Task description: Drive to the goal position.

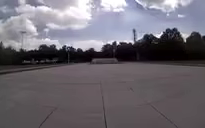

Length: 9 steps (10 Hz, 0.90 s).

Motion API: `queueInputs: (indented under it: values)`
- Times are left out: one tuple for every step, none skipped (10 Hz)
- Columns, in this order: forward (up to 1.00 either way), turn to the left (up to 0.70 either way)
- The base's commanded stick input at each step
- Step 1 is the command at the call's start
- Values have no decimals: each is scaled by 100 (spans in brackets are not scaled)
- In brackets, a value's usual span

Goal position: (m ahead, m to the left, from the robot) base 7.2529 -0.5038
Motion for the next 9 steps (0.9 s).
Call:
queueInputs:
  values:
    - [70,0]
    - [70,0]
    - [70,0]
    - [70,0]
    - [70,0]
    - [70,0]
    - [70,0]
    - [70,0]
    - [70,0]
